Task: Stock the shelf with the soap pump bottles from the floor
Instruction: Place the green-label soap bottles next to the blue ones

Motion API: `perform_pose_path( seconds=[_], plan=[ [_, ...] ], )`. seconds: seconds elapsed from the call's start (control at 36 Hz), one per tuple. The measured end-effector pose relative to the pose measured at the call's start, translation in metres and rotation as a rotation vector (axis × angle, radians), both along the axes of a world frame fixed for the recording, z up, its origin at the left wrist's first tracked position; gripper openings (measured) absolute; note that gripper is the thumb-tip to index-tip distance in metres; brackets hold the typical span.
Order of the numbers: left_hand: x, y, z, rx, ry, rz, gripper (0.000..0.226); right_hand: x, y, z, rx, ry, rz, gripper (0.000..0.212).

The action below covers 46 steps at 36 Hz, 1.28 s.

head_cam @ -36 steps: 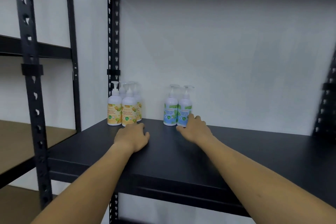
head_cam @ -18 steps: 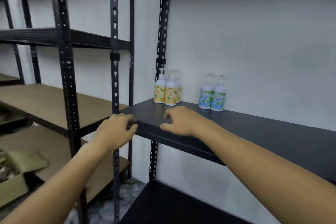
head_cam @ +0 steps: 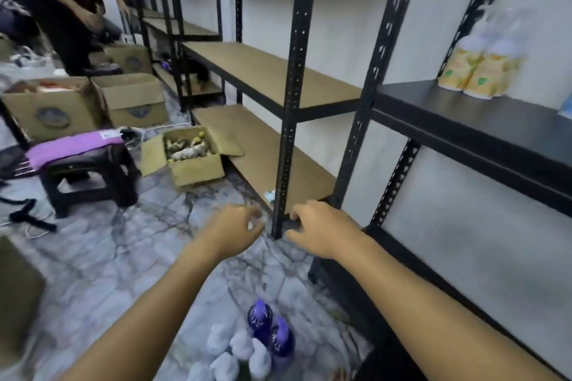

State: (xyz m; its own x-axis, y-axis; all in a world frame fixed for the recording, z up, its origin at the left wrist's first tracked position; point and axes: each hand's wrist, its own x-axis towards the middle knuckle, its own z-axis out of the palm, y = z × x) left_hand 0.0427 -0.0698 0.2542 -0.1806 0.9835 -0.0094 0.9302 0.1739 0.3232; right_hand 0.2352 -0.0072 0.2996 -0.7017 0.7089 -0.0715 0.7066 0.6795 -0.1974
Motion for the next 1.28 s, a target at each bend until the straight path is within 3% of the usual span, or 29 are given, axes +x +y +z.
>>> perform_pose_path(
  seconds=[0.25,0.44,0.58,0.83,0.92,1.0,1.14,1.28],
  plan=[
    [-0.033,-0.052,-0.115,-0.160,-0.176,0.160,0.038,-0.039,-0.019,-0.123,-0.215,-0.195,0.025,0.039],
    [-0.049,-0.100,-0.203,-0.302,-0.321,0.263,0.037,-0.066,-0.052,-0.193,-0.388,-0.274,0.143,0.027],
    [-0.057,-0.135,-0.249,-0.390,-0.406,0.339,0.036,-0.069,-0.076,-0.228,-0.485,-0.417,0.195,0.032],
    [-0.056,-0.182,-0.304,-0.521,-0.565,0.401,0.064,-0.060,-0.102,-0.276,-0.567,-0.610,0.385,0.042],
    [-0.046,-0.184,-0.320,-0.470,-0.635,0.406,0.078,-0.056,-0.103,-0.289,-0.596,-0.625,0.406,0.051],
    [-0.038,-0.184,-0.333,-0.354,-0.723,0.446,0.084,-0.055,-0.102,-0.299,-0.607,-0.604,0.404,0.074],
    [-0.030,-0.180,-0.352,-0.199,-0.801,0.469,0.078,-0.056,-0.106,-0.322,-0.645,-0.547,0.400,0.091],
    [-0.027,-0.174,-0.366,-0.181,-0.775,0.426,0.069,-0.056,-0.106,-0.344,-0.691,-0.501,0.388,0.097]
  ],
)
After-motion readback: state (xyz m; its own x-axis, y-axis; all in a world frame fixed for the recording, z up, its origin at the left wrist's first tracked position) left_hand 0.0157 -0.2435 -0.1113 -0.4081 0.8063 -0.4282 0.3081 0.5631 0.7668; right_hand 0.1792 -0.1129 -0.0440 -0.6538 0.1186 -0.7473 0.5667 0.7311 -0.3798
